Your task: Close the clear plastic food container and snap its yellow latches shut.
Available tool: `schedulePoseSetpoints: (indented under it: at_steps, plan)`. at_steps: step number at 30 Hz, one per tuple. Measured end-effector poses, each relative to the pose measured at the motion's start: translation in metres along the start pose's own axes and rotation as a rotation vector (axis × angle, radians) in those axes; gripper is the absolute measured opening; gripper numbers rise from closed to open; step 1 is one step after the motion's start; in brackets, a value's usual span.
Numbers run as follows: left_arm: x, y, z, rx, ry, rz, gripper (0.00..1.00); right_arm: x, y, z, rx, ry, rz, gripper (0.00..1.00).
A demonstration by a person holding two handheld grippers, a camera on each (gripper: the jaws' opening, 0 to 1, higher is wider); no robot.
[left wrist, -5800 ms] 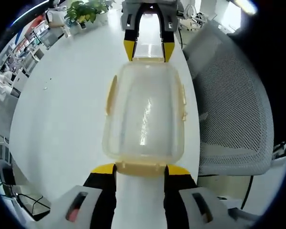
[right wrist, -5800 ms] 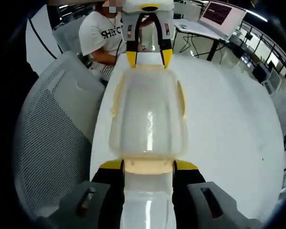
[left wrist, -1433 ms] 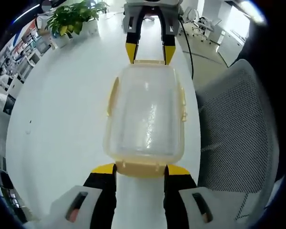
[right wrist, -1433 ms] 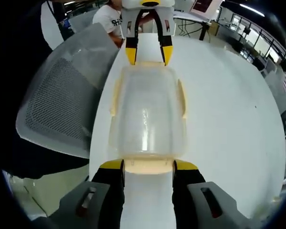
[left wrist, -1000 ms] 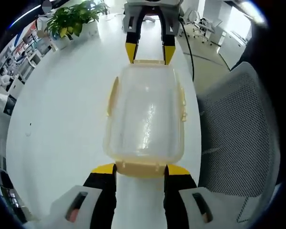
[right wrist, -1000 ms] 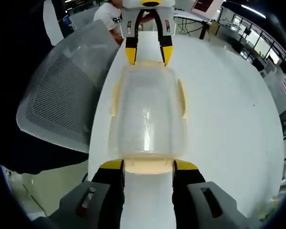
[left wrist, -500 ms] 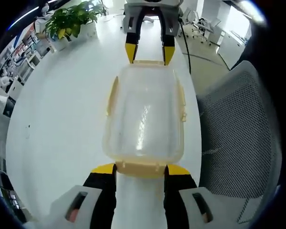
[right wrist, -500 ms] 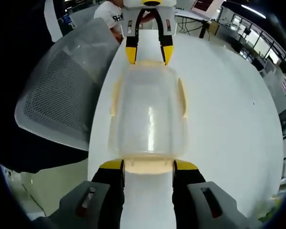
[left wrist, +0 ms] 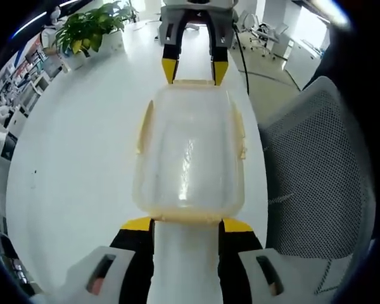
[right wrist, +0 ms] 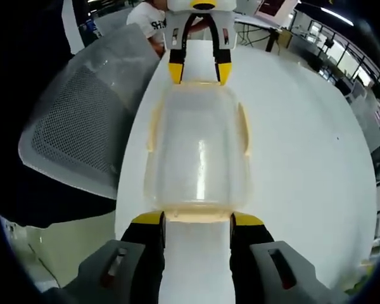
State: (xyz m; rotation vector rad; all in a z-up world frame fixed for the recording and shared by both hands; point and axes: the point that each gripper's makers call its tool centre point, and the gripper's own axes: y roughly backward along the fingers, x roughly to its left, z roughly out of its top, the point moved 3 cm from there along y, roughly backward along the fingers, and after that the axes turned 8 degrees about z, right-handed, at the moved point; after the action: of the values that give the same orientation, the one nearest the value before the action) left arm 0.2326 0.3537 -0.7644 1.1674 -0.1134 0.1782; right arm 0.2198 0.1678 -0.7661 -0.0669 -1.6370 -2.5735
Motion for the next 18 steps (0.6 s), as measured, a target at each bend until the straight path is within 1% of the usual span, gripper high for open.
schedulePoseSetpoints:
  at_steps: [11, 15, 18]
  plan:
    - [-0.0007, -0.0014, 0.0001, 0.017, -0.011, 0.001, 0.35, -0.0003, 0.0014, -0.0004, -0.017, -0.017, -0.012, 0.37]
    - [-0.0007, -0.0017, -0.0005, 0.014, -0.022, 0.002, 0.35, -0.0002, 0.0018, -0.001, -0.025, -0.032, -0.01, 0.37]
    - [-0.0003, -0.0004, -0.0018, 0.008, -0.014, -0.007, 0.34, -0.0011, 0.0023, -0.0024, -0.027, -0.042, -0.013, 0.37]
